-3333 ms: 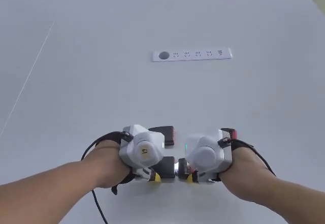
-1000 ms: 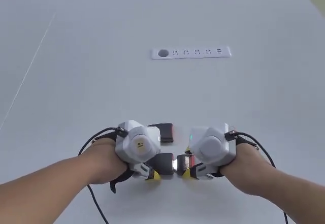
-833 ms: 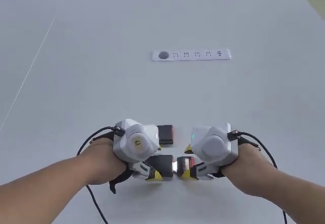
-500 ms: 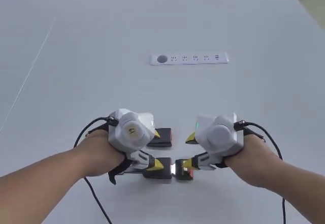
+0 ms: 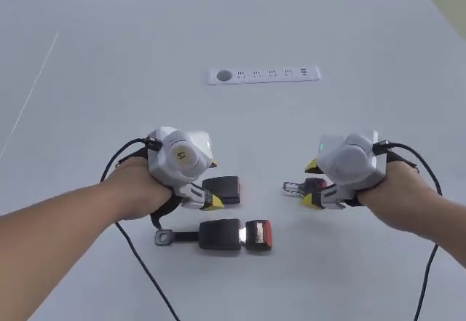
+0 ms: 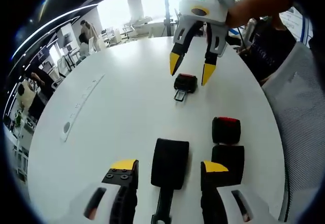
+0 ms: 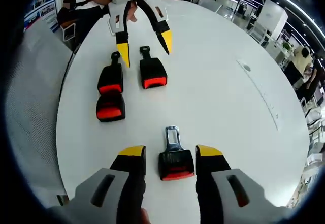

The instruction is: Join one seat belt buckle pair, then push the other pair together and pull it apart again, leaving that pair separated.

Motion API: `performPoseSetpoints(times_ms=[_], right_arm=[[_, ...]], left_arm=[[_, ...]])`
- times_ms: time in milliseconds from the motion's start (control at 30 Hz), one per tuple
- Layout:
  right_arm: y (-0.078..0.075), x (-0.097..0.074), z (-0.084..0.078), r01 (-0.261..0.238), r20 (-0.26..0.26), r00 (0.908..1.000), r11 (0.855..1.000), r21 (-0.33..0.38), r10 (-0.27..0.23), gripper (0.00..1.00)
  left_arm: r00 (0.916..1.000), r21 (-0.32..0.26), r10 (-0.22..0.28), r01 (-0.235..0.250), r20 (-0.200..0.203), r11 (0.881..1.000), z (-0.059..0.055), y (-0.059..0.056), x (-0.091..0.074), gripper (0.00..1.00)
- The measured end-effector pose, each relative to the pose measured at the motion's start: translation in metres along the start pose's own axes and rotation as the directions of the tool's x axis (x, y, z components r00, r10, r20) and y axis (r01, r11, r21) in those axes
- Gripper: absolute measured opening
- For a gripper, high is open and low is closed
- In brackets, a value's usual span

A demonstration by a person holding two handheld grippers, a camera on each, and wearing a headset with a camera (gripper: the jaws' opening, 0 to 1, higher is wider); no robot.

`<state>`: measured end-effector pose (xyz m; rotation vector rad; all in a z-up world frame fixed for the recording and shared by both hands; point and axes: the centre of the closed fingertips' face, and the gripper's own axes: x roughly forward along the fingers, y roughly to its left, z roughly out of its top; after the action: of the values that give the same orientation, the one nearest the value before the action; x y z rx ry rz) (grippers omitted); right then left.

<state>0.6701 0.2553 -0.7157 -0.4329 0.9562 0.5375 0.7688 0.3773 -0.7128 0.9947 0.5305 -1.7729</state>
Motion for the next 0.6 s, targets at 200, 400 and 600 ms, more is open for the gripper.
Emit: performPoseSetpoints(times_ms=[200,400,600], right_arm=[[-0.002,0.003,-0.015,-0.021,-0.029,0.9994,1.000,0.007,0.021,0.36],[-0.003,0.011,-0.025,-0.053,-0.049,0.9974,0.999,0.003,0.054,0.34],[0.003,0.012,-0.021,-0.091,-0.053,0.9946,0.995,-0.036,0.089,0.33]], left_arm=[[0.9995,0.021,-0.016,0.017,-0.028,1.000,-0.008,0.007,0.009,0.49],[0.9963,0.048,-0.056,0.059,-0.066,0.997,-0.019,0.002,0.019,0.47],[0.9941,0.069,-0.074,0.080,-0.079,0.994,-0.024,0.000,0.023,0.45]])
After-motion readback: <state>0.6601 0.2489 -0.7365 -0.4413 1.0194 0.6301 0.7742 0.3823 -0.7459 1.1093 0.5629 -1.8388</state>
